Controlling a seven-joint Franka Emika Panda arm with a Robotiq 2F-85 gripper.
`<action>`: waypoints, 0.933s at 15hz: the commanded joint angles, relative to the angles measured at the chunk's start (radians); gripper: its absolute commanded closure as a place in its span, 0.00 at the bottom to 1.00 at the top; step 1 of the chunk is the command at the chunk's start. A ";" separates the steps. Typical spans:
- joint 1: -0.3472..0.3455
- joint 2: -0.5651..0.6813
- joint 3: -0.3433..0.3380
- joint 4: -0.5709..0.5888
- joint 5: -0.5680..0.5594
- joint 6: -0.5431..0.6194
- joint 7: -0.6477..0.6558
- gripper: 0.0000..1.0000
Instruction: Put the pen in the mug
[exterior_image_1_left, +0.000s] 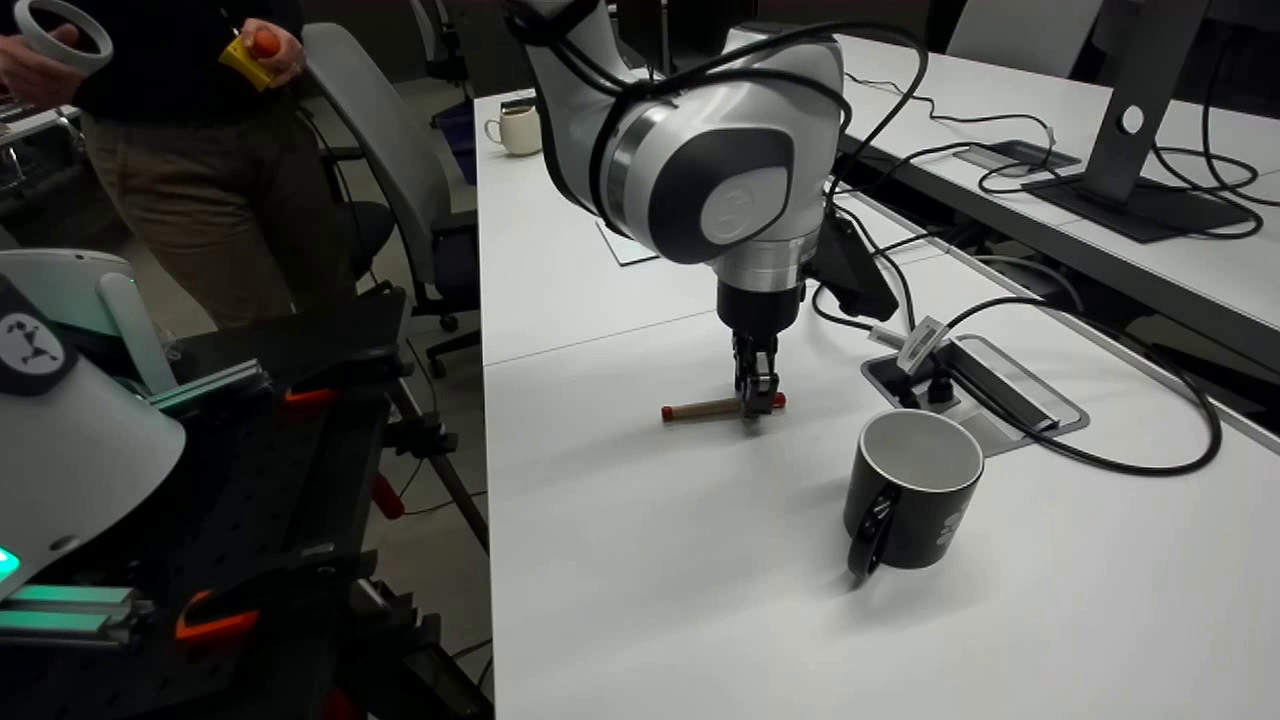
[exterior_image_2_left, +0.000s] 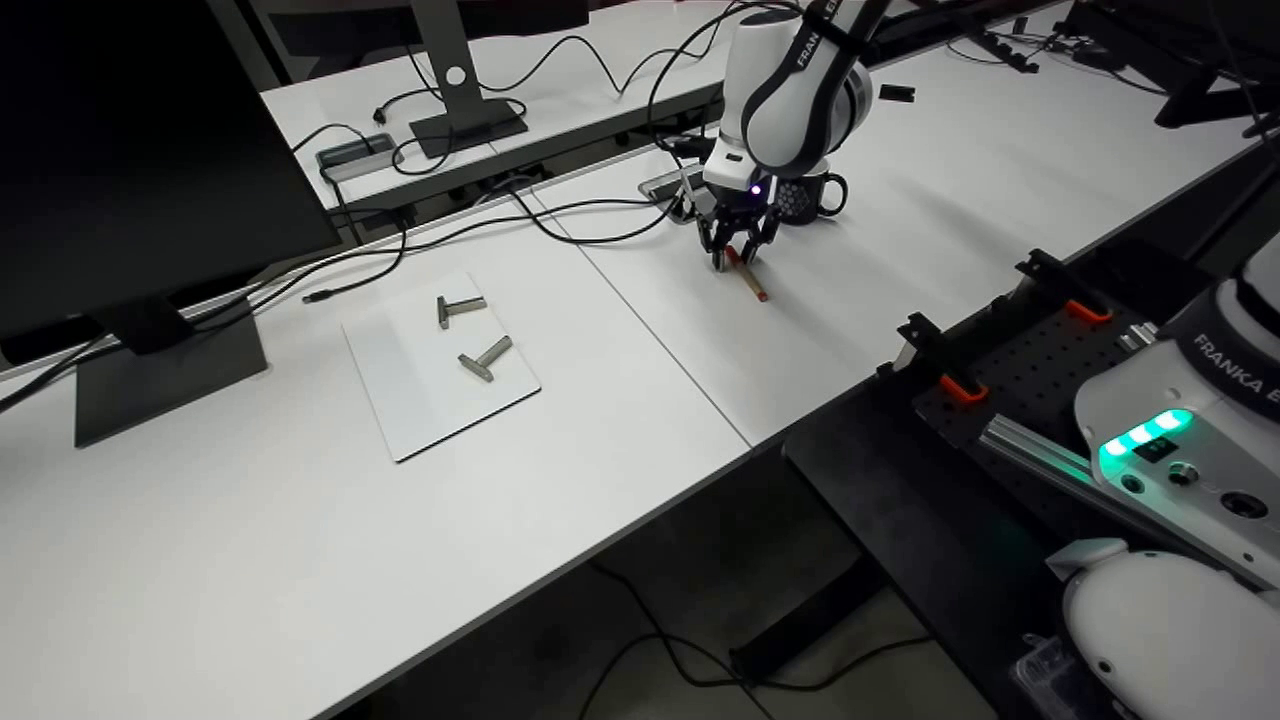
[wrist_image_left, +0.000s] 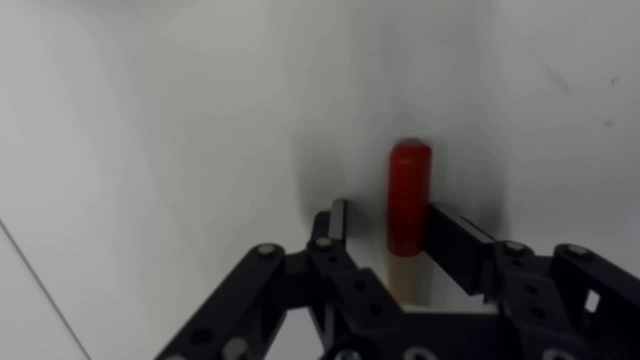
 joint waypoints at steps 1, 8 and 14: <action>0.020 0.002 -0.016 0.007 0.038 0.016 -0.037 0.86; 0.027 -0.015 -0.023 -0.007 0.036 0.036 -0.033 0.95; 0.063 -0.092 -0.059 -0.096 0.004 0.212 0.006 0.95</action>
